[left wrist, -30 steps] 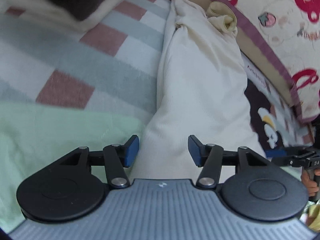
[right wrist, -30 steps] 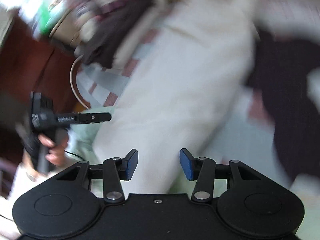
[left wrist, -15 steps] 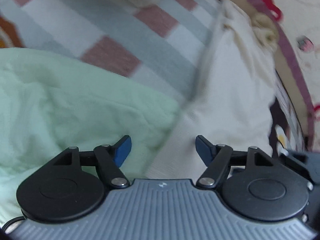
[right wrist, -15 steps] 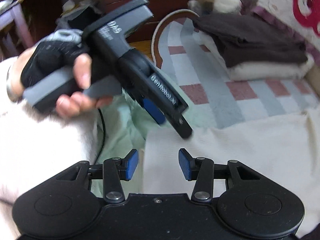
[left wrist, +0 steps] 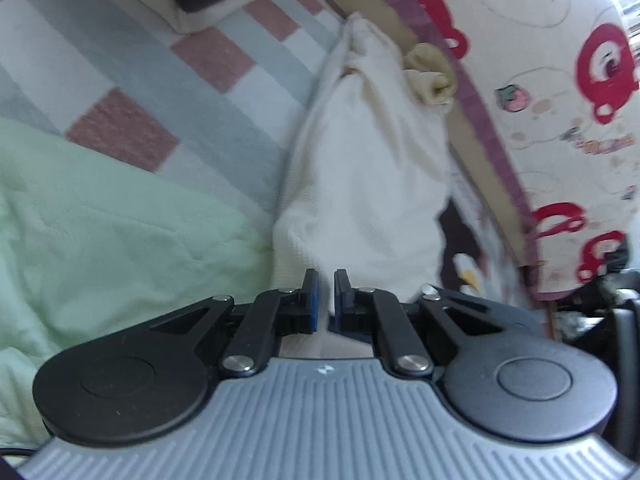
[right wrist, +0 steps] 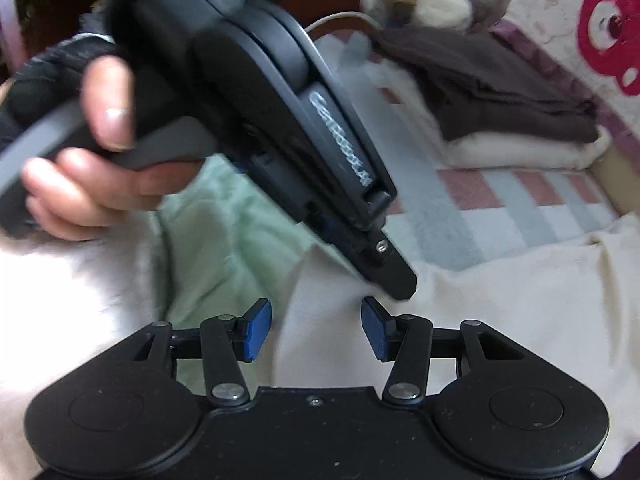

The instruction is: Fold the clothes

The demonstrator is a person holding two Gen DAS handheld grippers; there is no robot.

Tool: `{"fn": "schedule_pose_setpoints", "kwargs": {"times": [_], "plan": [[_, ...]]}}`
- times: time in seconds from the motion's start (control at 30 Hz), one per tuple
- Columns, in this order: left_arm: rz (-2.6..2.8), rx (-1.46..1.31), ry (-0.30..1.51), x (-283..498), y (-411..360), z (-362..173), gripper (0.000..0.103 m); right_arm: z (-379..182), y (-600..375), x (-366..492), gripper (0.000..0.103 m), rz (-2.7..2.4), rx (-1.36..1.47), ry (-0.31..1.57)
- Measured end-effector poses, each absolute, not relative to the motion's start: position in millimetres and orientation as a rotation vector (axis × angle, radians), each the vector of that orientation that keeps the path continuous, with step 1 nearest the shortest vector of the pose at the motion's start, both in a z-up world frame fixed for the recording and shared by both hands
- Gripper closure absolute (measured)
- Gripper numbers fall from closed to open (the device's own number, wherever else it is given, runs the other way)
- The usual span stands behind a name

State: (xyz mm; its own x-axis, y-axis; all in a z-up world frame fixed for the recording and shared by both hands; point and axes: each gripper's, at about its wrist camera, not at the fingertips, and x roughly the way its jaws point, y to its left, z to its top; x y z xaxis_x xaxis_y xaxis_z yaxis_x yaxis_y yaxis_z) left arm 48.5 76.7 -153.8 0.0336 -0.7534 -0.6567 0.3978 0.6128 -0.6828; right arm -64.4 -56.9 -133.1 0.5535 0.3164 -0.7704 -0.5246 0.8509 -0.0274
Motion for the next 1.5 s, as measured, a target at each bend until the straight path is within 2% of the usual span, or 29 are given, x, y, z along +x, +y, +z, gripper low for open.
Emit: {"fn": "schedule_pose_setpoints", "kwargs": {"times": [0.03, 0.07, 0.17, 0.27, 0.33, 0.5, 0.57, 0.63, 0.73, 0.8, 0.83, 0.87, 0.9, 0.93, 1.07, 1.1, 1.13, 1.17, 1.27, 1.4, 1.5], "plan": [[-0.933, -0.334, 1.222, 44.6, 75.2, -148.9, 0.097, -133.7, -56.8, -67.1, 0.073, 0.536, -0.291, 0.837], [-0.959, -0.306, 1.188, 39.6, 73.1, -142.5, 0.096, -132.8, -58.8, -70.7, 0.091, 0.549, -0.297, 0.822], [-1.000, -0.241, 1.069, 25.9, 67.3, -125.3, 0.096, -126.4, -83.2, -74.7, 0.098, 0.507, -0.139, 0.813], [-0.952, -0.231, 0.995, 23.7, 71.0, -116.8, 0.091, -124.1, -127.7, -79.2, 0.100, 0.452, 0.143, 0.817], [-0.895, -0.241, 0.982, 26.8, 75.4, -115.9, 0.073, -129.5, -155.2, -84.1, 0.100, 0.384, 0.258, 0.832], [-0.876, -0.166, 0.999, 26.3, 74.5, -115.0, 0.054, -143.6, -191.6, -95.5, 0.099, 0.248, 0.331, 0.862], [-0.897, -0.059, 0.996, 17.4, 61.6, -114.5, 0.049, -145.9, -195.3, -97.6, 0.099, 0.231, 0.334, 0.869], [-0.909, 0.073, 1.035, 9.7, 43.9, -120.8, 0.033, -147.9, -197.7, -98.8, 0.099, 0.231, 0.346, 0.872], [-0.888, 0.259, 1.128, 4.1, 18.0, -140.0, 0.032, -148.7, -199.6, -100.5, 0.096, 0.268, 0.391, 0.865], [-0.883, 0.291, 1.167, 5.7, 12.6, -148.4, 0.036, -149.0, -196.7, -100.2, 0.091, 0.304, 0.411, 0.859], [-0.895, 0.281, 1.173, 6.4, 13.4, -149.4, 0.048, -149.3, -194.2, -99.9, 0.088, 0.316, 0.411, 0.860], [-0.915, 0.259, 1.173, 6.9, 15.1, -148.4, 0.063, -150.3, -190.6, -99.2, 0.074, 0.322, 0.406, 0.867], [-0.935, 0.232, 1.171, 7.5, 17.7, -146.6, 0.096, -151.8, -186.6, -98.6, 0.054, 0.329, 0.401, 0.877], [-0.938, 0.215, 1.164, 8.0, 20.4, -144.9, 0.100, -153.1, -182.6, -98.0, 0.049, 0.337, 0.395, 0.884], [-0.914, 0.166, 1.111, 6.2, 31.1, -133.5, 0.100, -155.9, -162.2, -94.8, 0.049, 0.361, 0.310, 0.878], [-0.905, 0.160, 1.101, 6.0, 32.8, -130.6, 0.100, -156.2, -156.7, -94.4, 0.052, 0.367, 0.267, 0.867], [-0.892, 0.159, 1.095, 6.2, 34.5, -128.4, 0.100, -155.0, -151.9, -95.3, 0.064, 0.389, 0.226, 0.851], [-0.888, 0.194, 1.101, 4.4, 32.8, -128.4, 0.100, -152.3, -148.1, -97.0, 0.096, 0.426, 0.196, 0.834], [-0.890, 0.397, 1.113, -6.4, 20.7, -130.8, 0.101, -136.8, -144.2, -106.4, 0.095, 0.553, 0.222, 0.783], [-0.804, 0.578, 1.046, -5.7, 26.1, -120.3, 0.101, -137.8, -149.6, -106.6, 0.095, 0.560, 0.239, 0.812], [-0.748, 0.455, 1.039, 11.7, 46.0, -107.7, 0.097, -141.9, -147.0, -105.9, 0.095, 0.542, 0.223, 0.833]]}}
